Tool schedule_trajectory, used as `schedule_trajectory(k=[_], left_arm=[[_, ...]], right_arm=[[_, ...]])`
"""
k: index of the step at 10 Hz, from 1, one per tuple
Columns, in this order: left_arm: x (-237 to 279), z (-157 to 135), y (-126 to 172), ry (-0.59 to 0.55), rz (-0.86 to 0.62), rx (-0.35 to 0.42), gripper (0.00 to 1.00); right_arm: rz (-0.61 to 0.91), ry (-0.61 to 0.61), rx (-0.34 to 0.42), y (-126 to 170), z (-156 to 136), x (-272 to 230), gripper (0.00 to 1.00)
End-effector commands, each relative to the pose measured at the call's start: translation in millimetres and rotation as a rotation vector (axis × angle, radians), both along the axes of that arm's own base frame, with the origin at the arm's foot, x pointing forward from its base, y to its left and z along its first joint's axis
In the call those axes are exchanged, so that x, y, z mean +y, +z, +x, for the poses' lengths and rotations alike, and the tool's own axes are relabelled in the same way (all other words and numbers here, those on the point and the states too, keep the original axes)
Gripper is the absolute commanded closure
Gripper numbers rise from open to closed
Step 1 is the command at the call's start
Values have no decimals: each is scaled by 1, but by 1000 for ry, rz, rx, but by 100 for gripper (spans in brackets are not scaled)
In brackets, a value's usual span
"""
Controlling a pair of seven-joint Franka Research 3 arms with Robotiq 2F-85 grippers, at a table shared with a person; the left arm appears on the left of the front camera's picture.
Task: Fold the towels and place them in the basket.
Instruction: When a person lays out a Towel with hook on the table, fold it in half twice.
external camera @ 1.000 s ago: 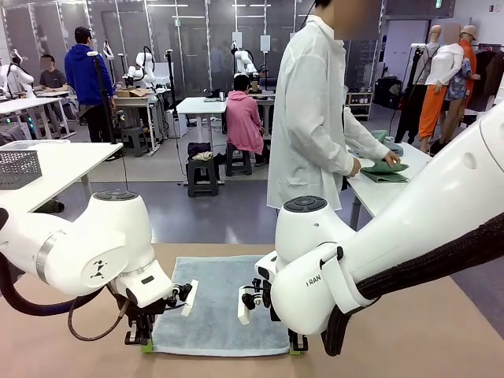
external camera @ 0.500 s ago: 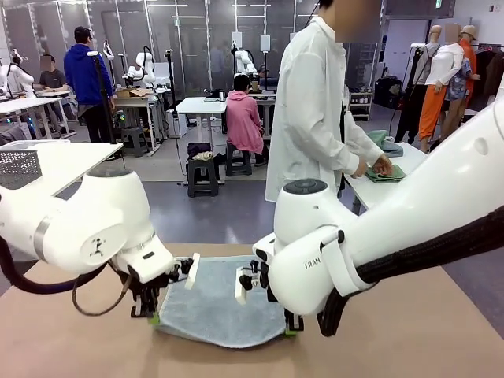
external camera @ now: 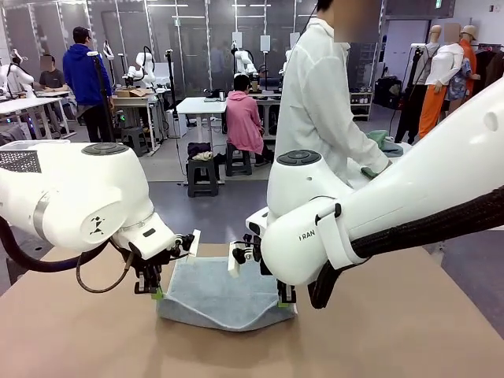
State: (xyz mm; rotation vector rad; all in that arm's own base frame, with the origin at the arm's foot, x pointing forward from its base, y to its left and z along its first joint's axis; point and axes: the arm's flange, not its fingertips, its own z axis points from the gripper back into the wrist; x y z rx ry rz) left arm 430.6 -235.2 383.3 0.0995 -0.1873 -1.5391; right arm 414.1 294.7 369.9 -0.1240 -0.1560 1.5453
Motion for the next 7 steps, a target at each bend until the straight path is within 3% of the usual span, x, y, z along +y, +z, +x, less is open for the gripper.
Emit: schedule_trajectory(k=[1,6,7], left_arm=[[0,6,0,15,36,0,96],[0,0,-1,0,3,1,96],[3,13,3,-1,-33,27,96]], right_arm=[[-29,-25,-13,-2,3,1,98],[-2,0,-1,0,1,0,98],[12,-2,14,1,15,-5,98]])
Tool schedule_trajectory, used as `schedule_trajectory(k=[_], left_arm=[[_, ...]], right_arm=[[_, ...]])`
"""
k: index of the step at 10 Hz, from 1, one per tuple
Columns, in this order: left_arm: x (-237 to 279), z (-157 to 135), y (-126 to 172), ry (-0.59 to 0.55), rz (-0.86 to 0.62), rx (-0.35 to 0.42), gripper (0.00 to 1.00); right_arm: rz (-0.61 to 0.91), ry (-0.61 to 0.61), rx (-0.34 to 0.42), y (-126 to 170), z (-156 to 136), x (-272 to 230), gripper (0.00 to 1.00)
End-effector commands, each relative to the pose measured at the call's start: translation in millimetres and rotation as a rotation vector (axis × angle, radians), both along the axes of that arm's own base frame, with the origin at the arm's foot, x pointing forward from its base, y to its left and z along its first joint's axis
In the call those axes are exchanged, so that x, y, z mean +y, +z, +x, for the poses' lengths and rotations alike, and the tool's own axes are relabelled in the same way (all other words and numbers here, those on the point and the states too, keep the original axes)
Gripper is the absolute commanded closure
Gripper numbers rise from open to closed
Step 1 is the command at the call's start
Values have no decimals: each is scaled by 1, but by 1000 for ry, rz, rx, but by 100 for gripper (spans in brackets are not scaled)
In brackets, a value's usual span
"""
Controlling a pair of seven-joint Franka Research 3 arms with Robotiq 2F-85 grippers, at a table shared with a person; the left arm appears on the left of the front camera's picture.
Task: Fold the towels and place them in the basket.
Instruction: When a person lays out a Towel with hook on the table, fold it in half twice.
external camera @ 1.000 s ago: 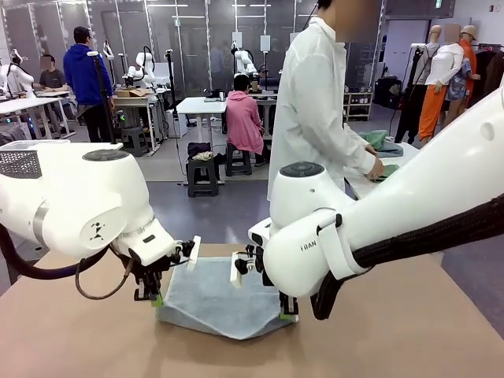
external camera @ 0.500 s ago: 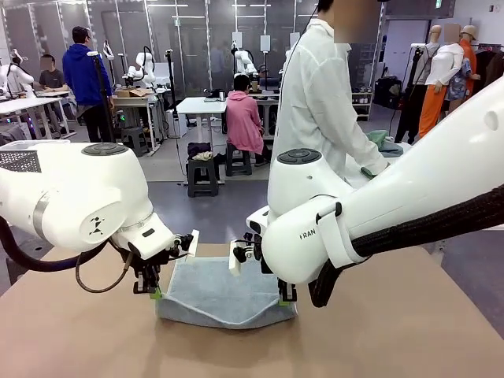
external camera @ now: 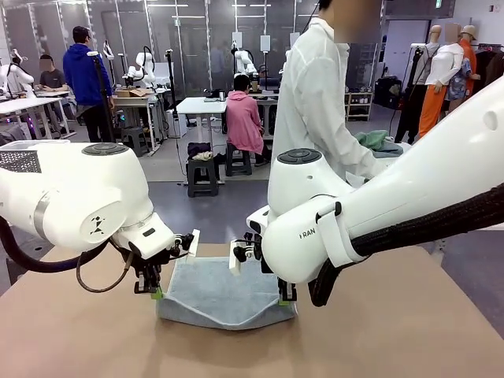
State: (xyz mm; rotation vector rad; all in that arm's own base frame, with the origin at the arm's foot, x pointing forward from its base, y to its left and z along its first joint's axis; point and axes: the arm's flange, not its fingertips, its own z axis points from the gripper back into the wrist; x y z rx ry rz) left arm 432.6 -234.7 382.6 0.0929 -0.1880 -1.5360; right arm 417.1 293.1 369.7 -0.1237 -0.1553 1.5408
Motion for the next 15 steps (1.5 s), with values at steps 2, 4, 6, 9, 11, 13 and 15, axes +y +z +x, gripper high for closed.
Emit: schedule_trajectory(k=[2,4,6,9,11,13,15], left_arm=[[3,39,24,-30,-47,0,96],[-3,69,43,-58,-67,-22,96],[-10,93,60,-59,-58,-29,96],[-3,143,64,-6,-49,-22,96],[4,157,67,30,-57,-6,96],[8,175,64,42,-61,-6,96],[11,181,60,71,-51,1,96]], right_arm=[[69,21,33,11,46,-11,98],[83,37,25,27,74,-9,98],[73,42,-4,50,90,0,98],[66,33,-18,68,139,2,98],[66,17,-8,75,155,2,98],[64,14,-17,73,176,-3,98],[74,6,-17,65,186,-10,98]])
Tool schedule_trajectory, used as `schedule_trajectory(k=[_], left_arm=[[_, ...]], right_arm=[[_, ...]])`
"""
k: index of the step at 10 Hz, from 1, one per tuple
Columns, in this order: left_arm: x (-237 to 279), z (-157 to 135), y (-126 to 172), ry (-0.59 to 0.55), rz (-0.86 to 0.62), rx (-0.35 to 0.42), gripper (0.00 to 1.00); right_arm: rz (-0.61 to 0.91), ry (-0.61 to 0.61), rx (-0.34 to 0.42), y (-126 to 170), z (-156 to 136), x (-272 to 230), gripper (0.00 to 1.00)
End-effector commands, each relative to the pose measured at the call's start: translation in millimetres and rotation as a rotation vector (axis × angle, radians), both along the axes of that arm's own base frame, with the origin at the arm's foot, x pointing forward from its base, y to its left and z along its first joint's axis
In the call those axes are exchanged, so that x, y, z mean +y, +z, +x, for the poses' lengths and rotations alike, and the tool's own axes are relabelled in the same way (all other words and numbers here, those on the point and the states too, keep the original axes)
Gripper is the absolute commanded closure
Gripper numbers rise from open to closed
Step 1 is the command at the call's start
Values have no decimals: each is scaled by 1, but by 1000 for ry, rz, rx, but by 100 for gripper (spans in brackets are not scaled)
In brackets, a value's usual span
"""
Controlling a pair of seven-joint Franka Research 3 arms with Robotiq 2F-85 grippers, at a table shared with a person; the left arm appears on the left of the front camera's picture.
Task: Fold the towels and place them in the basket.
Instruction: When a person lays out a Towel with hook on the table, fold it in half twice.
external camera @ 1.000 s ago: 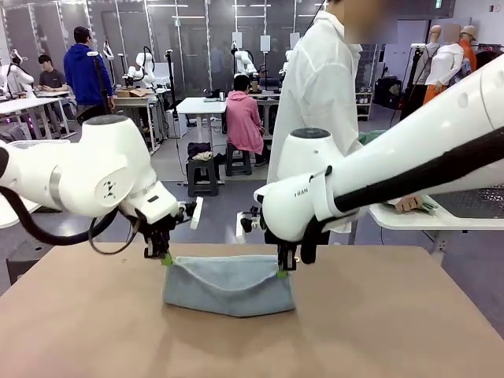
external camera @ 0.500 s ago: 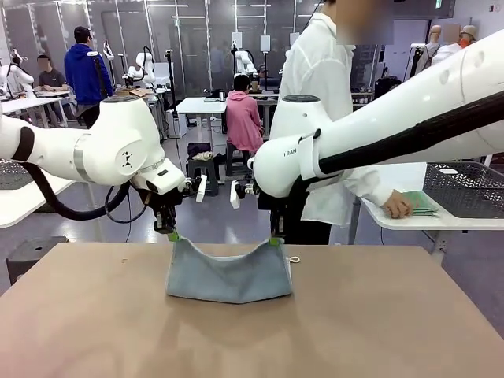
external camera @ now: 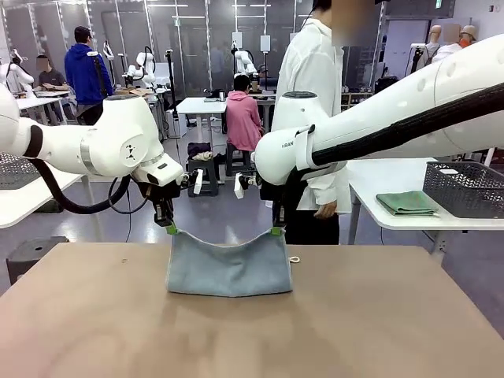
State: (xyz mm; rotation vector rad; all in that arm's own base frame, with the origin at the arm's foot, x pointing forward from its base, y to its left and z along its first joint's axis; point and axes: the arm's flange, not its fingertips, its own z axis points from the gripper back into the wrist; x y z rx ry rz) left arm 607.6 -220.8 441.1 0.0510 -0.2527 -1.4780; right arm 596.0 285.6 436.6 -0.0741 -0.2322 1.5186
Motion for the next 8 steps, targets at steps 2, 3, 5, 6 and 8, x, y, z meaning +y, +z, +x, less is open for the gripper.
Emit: schedule_trajectory(k=[2,3,5,6,8], left_arm=[[-3,16,-9,25,17,23,96],[-3,21,-14,41,26,32,96],[-3,30,-22,75,30,42,96],[-3,37,-26,87,31,53,96],[-1,50,-36,105,29,71,96]], right_arm=[[-5,11,-10,-14,20,-9,98],[-8,-5,1,-21,25,-10,98],[-10,-27,20,-31,35,-13,98],[-6,-31,24,-36,42,-14,98],[9,-44,43,-48,57,-16,98]])
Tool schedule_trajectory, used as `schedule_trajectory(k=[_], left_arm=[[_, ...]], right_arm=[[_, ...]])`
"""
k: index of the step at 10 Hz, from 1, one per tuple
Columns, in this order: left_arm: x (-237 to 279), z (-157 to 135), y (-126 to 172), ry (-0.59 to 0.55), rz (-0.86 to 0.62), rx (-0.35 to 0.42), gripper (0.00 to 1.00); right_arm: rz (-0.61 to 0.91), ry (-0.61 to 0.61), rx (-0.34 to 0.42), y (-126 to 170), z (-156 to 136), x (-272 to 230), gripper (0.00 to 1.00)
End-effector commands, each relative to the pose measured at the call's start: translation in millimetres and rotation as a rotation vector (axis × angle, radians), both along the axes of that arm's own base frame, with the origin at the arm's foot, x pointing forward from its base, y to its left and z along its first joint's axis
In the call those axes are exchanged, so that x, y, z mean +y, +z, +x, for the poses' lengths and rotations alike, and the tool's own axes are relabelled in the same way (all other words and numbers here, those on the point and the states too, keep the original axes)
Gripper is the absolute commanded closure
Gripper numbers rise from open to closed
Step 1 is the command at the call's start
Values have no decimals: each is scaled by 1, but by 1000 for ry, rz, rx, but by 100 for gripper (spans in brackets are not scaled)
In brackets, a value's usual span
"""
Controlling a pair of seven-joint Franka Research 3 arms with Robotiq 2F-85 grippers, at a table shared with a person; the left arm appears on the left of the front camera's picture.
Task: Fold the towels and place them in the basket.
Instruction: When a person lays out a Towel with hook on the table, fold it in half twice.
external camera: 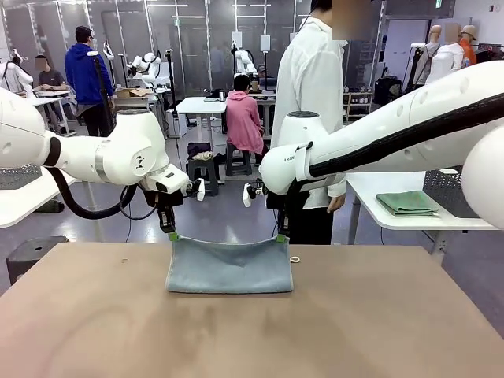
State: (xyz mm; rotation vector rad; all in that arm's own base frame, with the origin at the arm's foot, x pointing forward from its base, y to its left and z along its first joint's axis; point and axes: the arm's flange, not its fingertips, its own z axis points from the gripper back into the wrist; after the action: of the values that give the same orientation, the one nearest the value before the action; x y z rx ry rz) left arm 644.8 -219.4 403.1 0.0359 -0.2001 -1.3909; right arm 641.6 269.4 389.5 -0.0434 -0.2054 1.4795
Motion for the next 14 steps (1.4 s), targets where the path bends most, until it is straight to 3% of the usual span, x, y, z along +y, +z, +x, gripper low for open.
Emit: schedule_trajectory(k=[1,4,5,6,7,8,9,10,11,12,13,14], left_arm=[[-2,17,-2,25,16,35,96],[2,26,-13,45,17,51,96],[2,25,-14,43,15,50,78],[5,24,-15,47,12,45,77],[7,23,-14,59,11,25,59],[10,22,-12,70,13,-16,57],[14,20,-7,72,3,-35,39],[19,18,4,58,-15,-28,38],[22,12,15,41,-24,-21,19],[28,-5,39,-4,-48,4,33],[36,-26,66,-34,-55,19,33],[48,-49,95,-55,-70,20,33]], right_arm=[[8,-10,9,-6,15,-1,98],[32,-17,2,-14,21,-4,98],[34,-16,3,-15,20,-6,85],[39,-15,-3,-17,19,-7,78],[45,-10,-23,-16,17,-8,65],[48,-8,-48,-11,18,-10,59],[60,-4,-61,-5,17,-12,45],[68,-3,-65,6,15,-15,39],[77,-3,-49,15,8,-16,25],[96,-1,-5,37,-10,-19,19],[79,-14,10,63,-34,-23,9],[73,-30,16,92,-61,-29,9]])
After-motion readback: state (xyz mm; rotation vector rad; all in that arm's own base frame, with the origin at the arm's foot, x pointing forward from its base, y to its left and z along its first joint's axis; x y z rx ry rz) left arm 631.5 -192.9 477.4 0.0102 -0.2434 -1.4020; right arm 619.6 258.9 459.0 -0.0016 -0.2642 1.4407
